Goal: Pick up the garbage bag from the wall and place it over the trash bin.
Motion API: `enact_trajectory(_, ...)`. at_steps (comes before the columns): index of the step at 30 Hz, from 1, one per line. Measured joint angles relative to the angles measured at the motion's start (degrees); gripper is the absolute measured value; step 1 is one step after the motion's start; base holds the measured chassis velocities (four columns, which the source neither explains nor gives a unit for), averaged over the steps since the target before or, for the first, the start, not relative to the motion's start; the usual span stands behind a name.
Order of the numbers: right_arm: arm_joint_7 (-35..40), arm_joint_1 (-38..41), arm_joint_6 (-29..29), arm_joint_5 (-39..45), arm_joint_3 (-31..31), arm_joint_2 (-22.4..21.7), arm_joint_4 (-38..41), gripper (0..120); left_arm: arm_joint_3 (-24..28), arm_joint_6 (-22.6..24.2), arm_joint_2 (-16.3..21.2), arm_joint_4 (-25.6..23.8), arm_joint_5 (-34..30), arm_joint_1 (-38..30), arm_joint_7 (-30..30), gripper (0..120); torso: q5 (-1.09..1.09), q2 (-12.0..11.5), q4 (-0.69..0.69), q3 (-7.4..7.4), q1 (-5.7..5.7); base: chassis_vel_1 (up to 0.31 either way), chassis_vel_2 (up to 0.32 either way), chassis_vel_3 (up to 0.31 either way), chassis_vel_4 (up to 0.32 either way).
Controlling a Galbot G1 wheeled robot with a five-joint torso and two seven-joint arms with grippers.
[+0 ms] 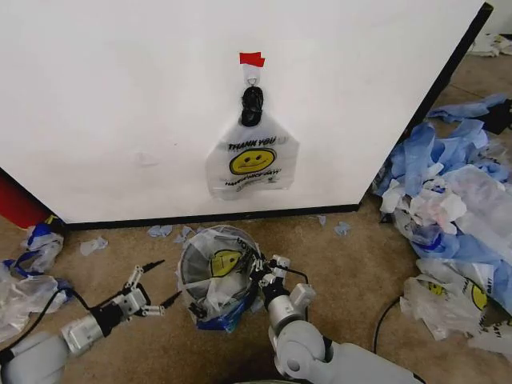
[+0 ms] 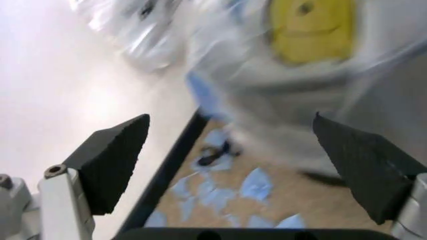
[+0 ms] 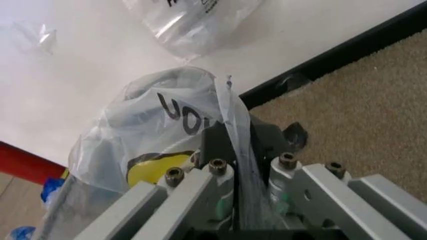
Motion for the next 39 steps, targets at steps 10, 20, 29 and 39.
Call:
enact_trajectory(10, -0.4, -0.2, 0.4, -0.2, -0.2, 0.4, -0.7, 1, 0.9, 1.7, 2.2, 2.2, -6.2, -5.8, -0.1, 96, 0.0, 0.0, 0.01, 0.0, 0.0, 0.0, 0.0, 0.0, 0.0)
enact_trajectory(20, -0.5, -0.1, 0.6, -0.3, 0.1, 0.7, -1.0, 1, 3.5, 14.3, 6.4, -16.5, -25.0, -15.7, -8.4, 69, 0.01, 0.0, 0.0, 0.0, 0.0, 0.0, 0.0, 0.0, 0.0)
enact_trajectory(29, -0.3, 0.5, 0.5, -0.4, -0.1, 0.8, -0.7, 1, 6.8, 31.7, 9.8, -38.0, -58.8, -20.5, -25.4, 34, 0.01, 0.0, 0.01, 0.0, 0.0, 0.0, 0.0, 0.0, 0.0)
enact_trajectory(39, -0.1, 1.4, 0.2, -0.6, -1.6, 1.6, -0.6, 1, 6.2, 35.3, 9.4, -40.6, -74.2, -21.8, -31.8, 3, 0.01, 0.0, 0.01, 0.0, 0.0, 0.0, 0.0, 0.0, 0.0)
